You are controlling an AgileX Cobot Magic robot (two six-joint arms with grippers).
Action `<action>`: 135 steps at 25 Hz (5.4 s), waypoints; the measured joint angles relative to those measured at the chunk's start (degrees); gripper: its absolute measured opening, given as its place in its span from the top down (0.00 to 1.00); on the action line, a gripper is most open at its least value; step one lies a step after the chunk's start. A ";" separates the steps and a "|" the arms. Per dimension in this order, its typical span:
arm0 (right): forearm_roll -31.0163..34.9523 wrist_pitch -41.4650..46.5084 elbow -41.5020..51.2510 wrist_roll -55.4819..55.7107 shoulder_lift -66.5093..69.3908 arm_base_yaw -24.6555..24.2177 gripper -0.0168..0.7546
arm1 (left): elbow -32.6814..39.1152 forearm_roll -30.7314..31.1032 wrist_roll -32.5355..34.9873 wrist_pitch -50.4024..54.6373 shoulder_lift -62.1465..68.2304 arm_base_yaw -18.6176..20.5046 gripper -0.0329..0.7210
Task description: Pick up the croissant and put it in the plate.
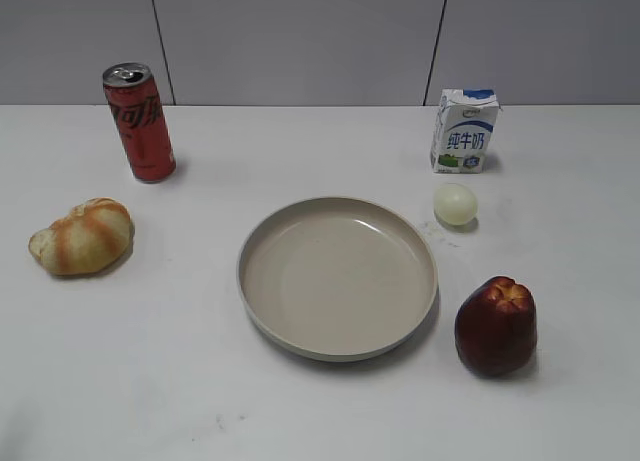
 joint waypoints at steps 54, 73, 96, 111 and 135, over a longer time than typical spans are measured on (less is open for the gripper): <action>0.00 0.00 0.00 0.01 0.00 0.00 0.22 | -41.27 -1.79 19.25 6.42 84.76 -18.70 0.64; 0.00 0.00 0.00 0.01 0.00 0.00 0.22 | -45.54 1.85 19.25 -6.26 95.97 -44.53 0.55; 0.00 0.00 0.00 0.01 0.00 0.00 0.22 | -72.45 -0.37 3.80 24.27 93.67 -29.55 0.10; 0.00 0.00 0.00 0.01 0.00 0.00 0.22 | -58.11 3.54 -3.54 24.61 77.75 0.44 0.18; 0.00 0.00 0.00 0.01 0.00 0.00 0.22 | 8.64 1.70 -3.71 17.14 14.78 1.44 0.19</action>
